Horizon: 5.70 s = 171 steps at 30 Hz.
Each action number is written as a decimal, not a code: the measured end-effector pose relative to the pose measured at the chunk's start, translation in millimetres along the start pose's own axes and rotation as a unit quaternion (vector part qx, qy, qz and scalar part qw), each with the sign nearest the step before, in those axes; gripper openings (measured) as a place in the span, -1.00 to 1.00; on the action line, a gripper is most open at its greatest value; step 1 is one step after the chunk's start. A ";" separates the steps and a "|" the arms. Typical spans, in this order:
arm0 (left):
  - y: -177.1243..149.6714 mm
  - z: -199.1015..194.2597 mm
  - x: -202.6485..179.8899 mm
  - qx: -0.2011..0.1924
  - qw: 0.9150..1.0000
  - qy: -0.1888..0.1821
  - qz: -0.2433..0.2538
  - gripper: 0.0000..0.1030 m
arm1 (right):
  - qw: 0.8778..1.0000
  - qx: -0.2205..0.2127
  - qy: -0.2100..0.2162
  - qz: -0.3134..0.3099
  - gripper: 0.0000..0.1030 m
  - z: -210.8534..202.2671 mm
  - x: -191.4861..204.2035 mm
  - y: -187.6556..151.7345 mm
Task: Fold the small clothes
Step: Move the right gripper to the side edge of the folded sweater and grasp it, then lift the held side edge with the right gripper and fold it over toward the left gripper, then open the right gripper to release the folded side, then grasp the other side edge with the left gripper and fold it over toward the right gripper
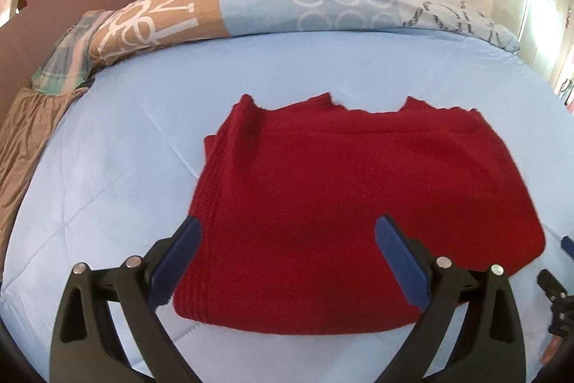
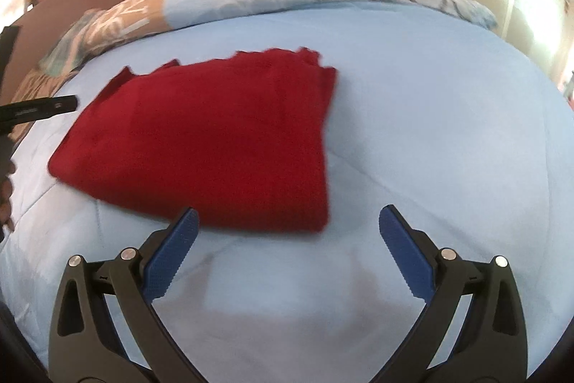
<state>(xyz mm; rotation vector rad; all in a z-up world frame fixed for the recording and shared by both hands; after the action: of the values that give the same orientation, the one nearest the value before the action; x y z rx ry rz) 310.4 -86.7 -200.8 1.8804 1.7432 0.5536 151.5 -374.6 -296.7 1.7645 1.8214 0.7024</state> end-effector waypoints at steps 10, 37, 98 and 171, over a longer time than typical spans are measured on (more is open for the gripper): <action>-33.9 22.0 -22.6 0.050 0.998 -0.024 0.010 0.90 | 0.984 0.037 0.136 0.107 0.93 9.9 8.2 -23.0; -36.6 39.0 -27.3 0.059 0.998 -0.017 0.016 0.90 | 0.955 0.075 0.112 0.264 0.40 67.1 -8.5 19.5; -57.2 74.9 -22.9 0.078 0.997 0.003 0.021 0.95 | 0.984 -0.078 0.137 0.077 -0.56 19.0 102.0 115.1; -25.0 24.7 47.8 0.045 0.993 -0.073 0.086 -0.63 | 0.992 -0.012 0.119 -0.027 0.20 50.4 150.2 104.8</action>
<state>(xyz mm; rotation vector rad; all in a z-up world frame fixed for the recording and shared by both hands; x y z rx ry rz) 310.2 -40.4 -237.9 2.0908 1.5455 0.3942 258.3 -221.0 -263.8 1.6669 1.9991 0.9438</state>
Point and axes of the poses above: each gripper's, at about its wrist camera, not at the fingertips, and z roughly the way its jaws point, x to its left, y to its top, the point moved 6 cm from there along z, roughly the way its jaws point, and after that the axes turned 10 degrees about -z, right-handed, at the moved point
